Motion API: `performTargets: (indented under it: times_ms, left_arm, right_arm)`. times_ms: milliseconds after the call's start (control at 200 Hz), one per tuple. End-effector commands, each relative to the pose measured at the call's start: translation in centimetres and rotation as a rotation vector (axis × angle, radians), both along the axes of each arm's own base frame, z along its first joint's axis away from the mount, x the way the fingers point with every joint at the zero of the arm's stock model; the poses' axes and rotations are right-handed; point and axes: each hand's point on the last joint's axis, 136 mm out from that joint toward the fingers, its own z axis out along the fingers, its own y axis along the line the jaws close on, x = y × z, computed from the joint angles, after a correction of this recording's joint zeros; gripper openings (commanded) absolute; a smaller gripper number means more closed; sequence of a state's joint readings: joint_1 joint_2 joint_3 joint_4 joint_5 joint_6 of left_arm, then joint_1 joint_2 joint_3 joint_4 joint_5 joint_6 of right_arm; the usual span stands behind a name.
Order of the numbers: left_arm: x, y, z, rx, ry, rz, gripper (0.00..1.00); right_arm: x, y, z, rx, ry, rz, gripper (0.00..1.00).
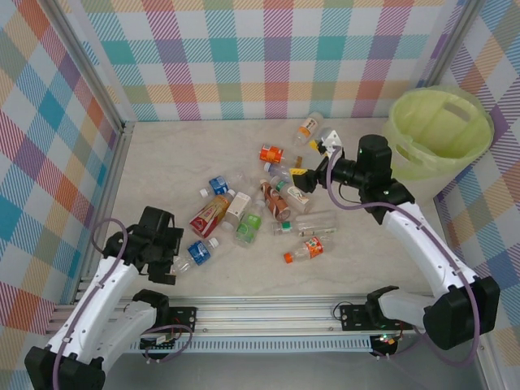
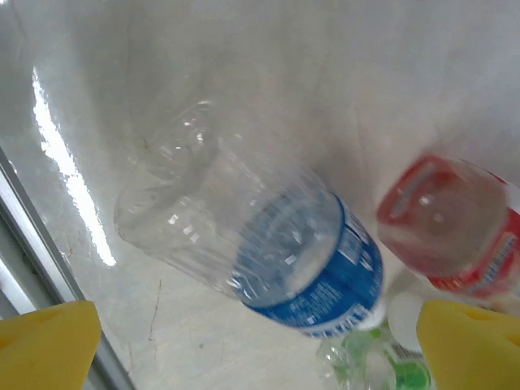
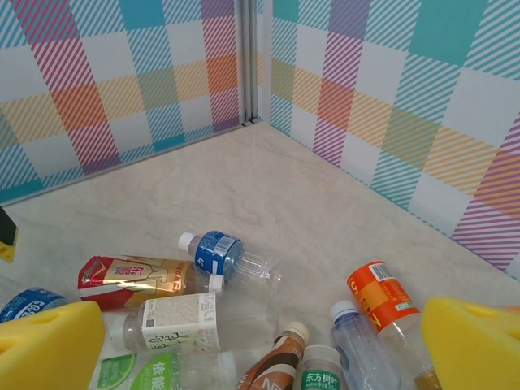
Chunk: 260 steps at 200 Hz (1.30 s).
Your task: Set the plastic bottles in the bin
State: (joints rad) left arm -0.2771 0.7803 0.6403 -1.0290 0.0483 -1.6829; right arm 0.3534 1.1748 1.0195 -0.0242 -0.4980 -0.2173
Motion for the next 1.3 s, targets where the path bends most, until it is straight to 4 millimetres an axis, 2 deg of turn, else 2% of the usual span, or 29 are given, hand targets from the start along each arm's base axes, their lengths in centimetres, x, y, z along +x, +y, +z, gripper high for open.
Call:
performTargets:
  times_ms: [0, 140, 285, 455, 510, 645, 775, 895, 1015, 1065, 1185, 1295]
  left_arm:
    - [0.9, -1.2, -0.7, -0.109, -0.013, 0.151, 1.0]
    - [0.3, -0.2, -2.0, -0.064, 0.027, 0.212, 1.0]
    - [3.2, -1.1, -4.8, -0.16, -0.083, 0.294, 1.0]
    - [3.8, 0.5, -5.5, -0.055, -0.081, 0.313, 0.98]
    - [3.9, 1.2, -5.7, -0.026, -0.092, 0.321, 0.91]
    - [3.8, 2.9, -6.5, 0.051, -0.113, 0.34, 0.67]
    - [3.5, 3.8, -6.5, 0.07, -0.13, 0.345, 0.52]
    - [3.4, 5.0, -5.0, 0.128, -0.171, 0.321, 0.43]
    - [4.2, 6.2, -2.4, 0.211, -0.272, 0.249, 0.35]
    - [4.7, 6.7, -0.8, 0.256, -0.32, 0.205, 0.33]
    - [6.6, 6.8, 4.2, 0.395, -0.458, -0.025, 0.34]
    - [8.5, 5.9, 9.0, 0.465, -0.598, -0.195, 0.36]
  right_arm:
    - [0.3, 0.3, 0.1, 0.018, -0.022, -0.009, 1.0]
    - [0.3, 0.0, -0.7, 0.02, -0.004, -0.035, 1.0]
    - [0.4, -0.2, -1.1, 0.035, 0.009, -0.063, 1.0]
    - [0.1, -0.2, -1.2, 0.032, 0.031, -0.064, 1.0]
    - [-0.1, -0.3, -1.4, 0.033, 0.039, -0.067, 1.0]
    - [-0.4, -0.5, -1.7, 0.039, 0.059, -0.087, 1.0]
    - [-0.4, -0.6, -2.0, 0.039, 0.072, -0.098, 1.0]
    - [-0.1, -0.5, -1.9, 0.074, 0.113, -0.113, 1.0]
    - [1.1, -0.7, -1.3, 0.168, 0.177, -0.19, 1.0]
    - [1.5, -0.6, -1.1, 0.204, 0.215, -0.2, 1.0]
    - [2.6, -0.1, -0.9, 0.272, 0.337, -0.227, 1.0]
    - [2.2, 1.9, -1.3, 0.279, 0.426, -0.113, 1.0]
